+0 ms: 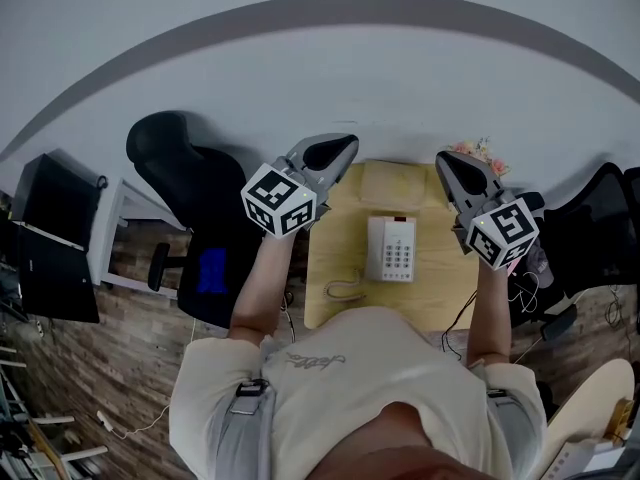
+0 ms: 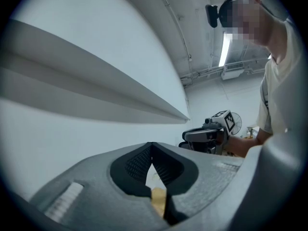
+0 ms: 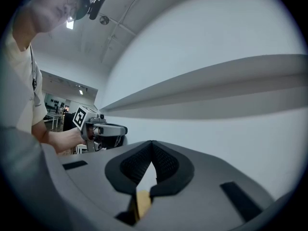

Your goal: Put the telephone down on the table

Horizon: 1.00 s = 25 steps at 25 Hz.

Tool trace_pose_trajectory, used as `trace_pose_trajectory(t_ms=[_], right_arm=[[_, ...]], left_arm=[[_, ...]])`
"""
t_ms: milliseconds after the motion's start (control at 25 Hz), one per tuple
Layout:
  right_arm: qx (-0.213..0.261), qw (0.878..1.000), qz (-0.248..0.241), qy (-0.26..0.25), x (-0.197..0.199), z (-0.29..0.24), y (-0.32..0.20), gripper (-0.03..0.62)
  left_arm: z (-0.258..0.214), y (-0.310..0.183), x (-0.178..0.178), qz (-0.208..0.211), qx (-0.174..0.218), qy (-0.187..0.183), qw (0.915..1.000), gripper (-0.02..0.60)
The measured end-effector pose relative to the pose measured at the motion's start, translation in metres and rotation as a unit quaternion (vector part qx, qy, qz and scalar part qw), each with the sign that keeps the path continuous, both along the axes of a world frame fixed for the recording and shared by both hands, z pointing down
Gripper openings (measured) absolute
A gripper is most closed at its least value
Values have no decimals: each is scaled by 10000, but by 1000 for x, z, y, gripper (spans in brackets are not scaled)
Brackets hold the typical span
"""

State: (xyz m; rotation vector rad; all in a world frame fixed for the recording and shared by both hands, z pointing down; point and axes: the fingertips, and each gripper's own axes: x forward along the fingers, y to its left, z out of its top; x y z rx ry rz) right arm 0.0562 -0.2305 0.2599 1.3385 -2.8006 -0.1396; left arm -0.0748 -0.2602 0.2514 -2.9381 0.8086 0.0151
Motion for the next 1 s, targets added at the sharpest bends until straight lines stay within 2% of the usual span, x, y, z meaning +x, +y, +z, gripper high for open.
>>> trace_pose_trajectory(t_ms=[760,1000], right_arm=[[-81,9999,-35,75,-6,9,-5,0],[-158,9998,-57,112,-12,19,-6,0]], left_arm=[[10,-6,-3,-215,-113,-49,9997,17],[19,-5,-6,-170,-191,-48,9997,17]])
